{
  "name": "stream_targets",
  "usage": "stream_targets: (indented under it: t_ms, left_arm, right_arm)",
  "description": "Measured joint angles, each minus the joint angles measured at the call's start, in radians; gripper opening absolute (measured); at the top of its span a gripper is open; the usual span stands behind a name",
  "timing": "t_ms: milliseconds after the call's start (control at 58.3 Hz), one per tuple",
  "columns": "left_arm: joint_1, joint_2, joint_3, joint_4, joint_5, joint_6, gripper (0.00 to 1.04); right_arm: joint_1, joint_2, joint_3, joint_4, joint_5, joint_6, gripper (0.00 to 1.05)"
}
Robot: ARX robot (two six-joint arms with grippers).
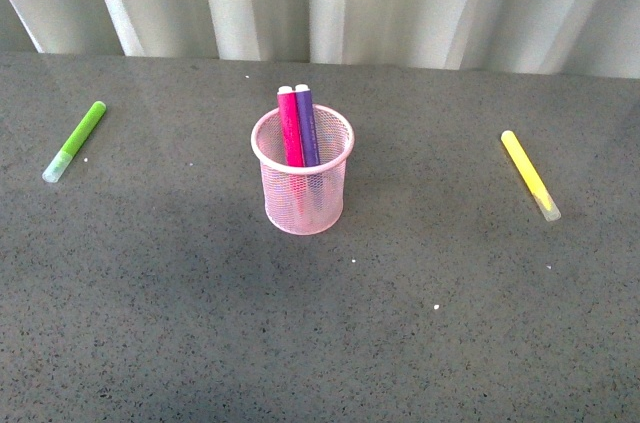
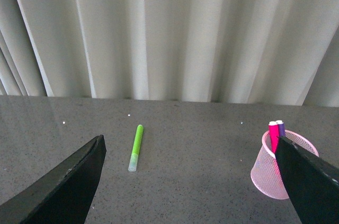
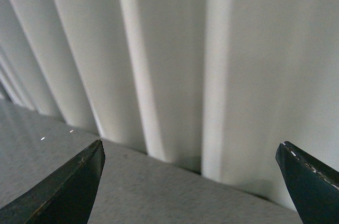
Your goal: Insert purple and pink pens into pink cup
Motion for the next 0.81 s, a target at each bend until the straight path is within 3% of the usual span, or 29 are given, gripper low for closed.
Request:
stream_targets:
  t_ms: [189, 378, 463, 704, 806]
  left_arm:
    - [0.0, 0.0, 0.0, 0.0, 0.0, 0.0, 0.98]
    - [0.0, 0.0, 0.0, 0.0, 0.0, 0.0, 0.98]
    - [0.0, 0.0, 0.0, 0.0, 0.0, 0.0, 0.98]
    - [0.0, 0.0, 0.0, 0.0, 0.0, 0.0, 0.98]
    - [0.0, 0.0, 0.0, 0.0, 0.0, 0.0, 0.98]
  right_arm:
    - [-0.24, -0.539, -0.412, -0.069, -0.112, -0.01, 0.98]
    - [-0.428, -0.72, -0.607, -0.077, -0.149, 0.024, 0.98]
    - [-0.431, -0.769, -0.702, -0.139, -0.009, -0.018, 0.79]
    - [-0.389, -0.92, -0.77, -0.227, 0.038, -0.041, 0.39]
    - [-0.321, -0.947, -0.817, -0.2, 0.119, -0.042, 0.19]
